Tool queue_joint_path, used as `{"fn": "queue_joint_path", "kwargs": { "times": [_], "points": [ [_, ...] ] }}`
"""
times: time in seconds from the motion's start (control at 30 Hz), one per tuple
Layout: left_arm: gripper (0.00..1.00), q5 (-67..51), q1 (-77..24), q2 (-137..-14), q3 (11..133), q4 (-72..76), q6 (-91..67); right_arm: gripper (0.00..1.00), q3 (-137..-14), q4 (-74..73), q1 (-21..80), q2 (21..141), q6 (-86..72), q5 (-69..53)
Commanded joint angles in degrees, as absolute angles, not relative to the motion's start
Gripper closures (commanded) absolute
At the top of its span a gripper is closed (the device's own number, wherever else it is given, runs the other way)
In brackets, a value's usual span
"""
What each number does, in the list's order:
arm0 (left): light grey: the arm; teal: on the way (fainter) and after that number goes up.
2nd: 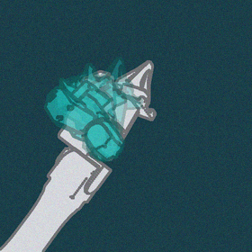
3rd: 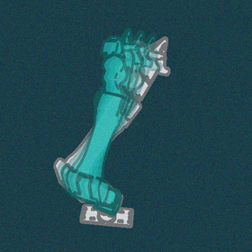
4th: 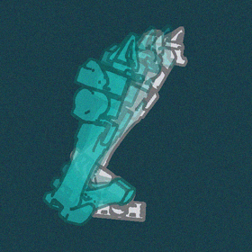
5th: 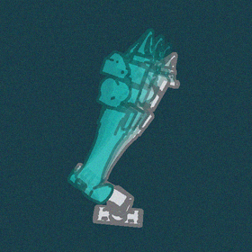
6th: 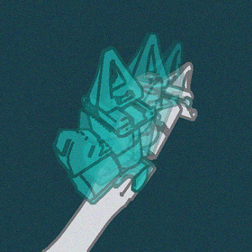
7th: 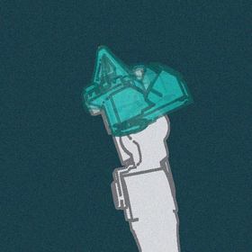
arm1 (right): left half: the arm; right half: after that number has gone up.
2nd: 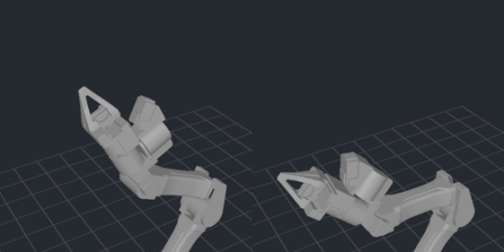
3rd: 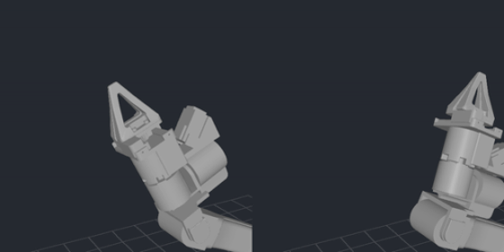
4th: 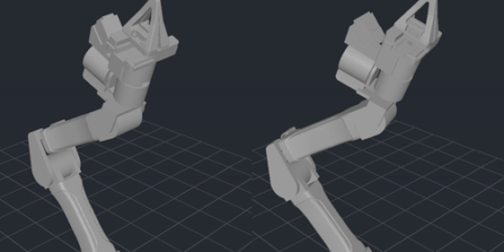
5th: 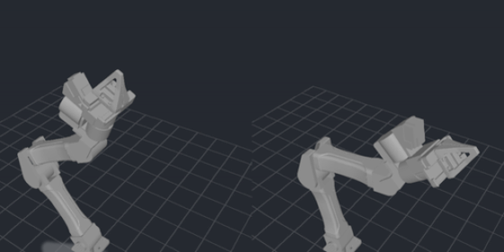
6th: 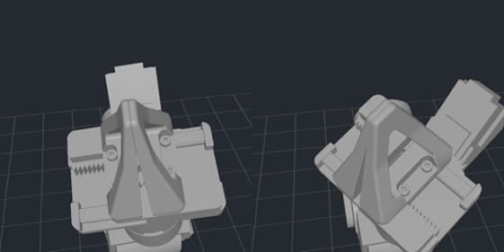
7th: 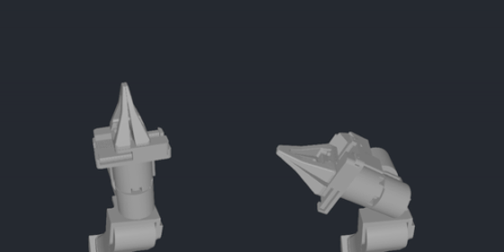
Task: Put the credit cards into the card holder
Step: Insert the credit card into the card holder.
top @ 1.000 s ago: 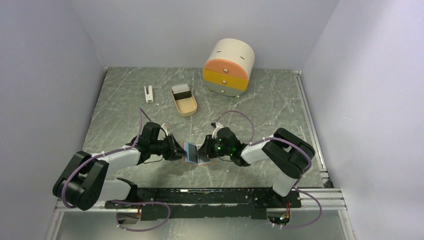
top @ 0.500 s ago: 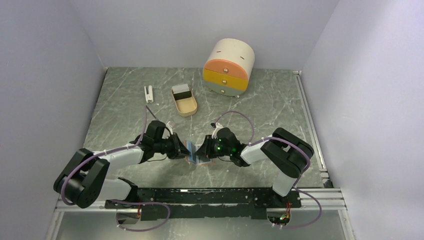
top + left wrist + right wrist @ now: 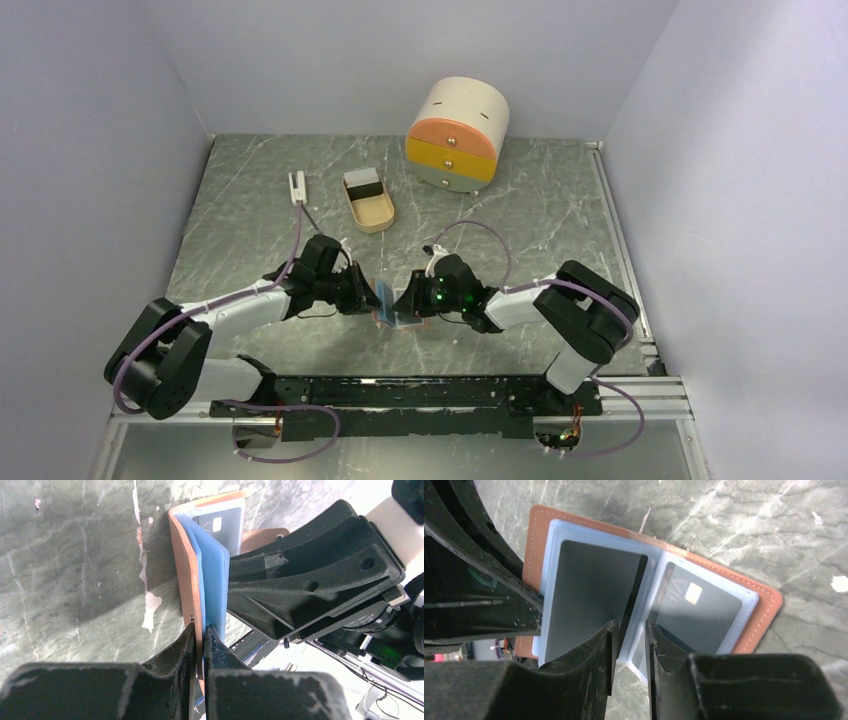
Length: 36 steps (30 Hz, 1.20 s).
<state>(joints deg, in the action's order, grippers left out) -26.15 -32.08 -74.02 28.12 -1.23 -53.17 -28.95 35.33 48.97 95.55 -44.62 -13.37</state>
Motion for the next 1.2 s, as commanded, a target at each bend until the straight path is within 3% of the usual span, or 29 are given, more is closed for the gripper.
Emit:
{"fn": "queue_joint_path", "kwargs": {
  "times": [0.0, 0.4, 0.77, 1.17],
  "points": [
    [0.91, -21.8, -32.5, -70.8, 32.3, -6.4, -50.5, 0.69, -30.2, 21.0, 49.3, 90.1, -39.3, -8.4],
    [0.91, -17.2, -32.5, -68.7, 35.9, -16.3, -48.2, 0.75, -30.3, 19.1, 49.4, 89.1, -36.7, -4.6],
    [0.9, -24.7, -32.5, -72.3, 35.2, -8.8, -50.1, 0.75, -29.2, 22.7, 50.3, 92.3, -38.2, -6.1],
    [0.91, -25.3, -32.4, -74.1, 34.6, -9.0, -50.3, 0.73, -29.8, 20.0, 50.6, 90.6, -37.0, -4.2]
  ]
}}
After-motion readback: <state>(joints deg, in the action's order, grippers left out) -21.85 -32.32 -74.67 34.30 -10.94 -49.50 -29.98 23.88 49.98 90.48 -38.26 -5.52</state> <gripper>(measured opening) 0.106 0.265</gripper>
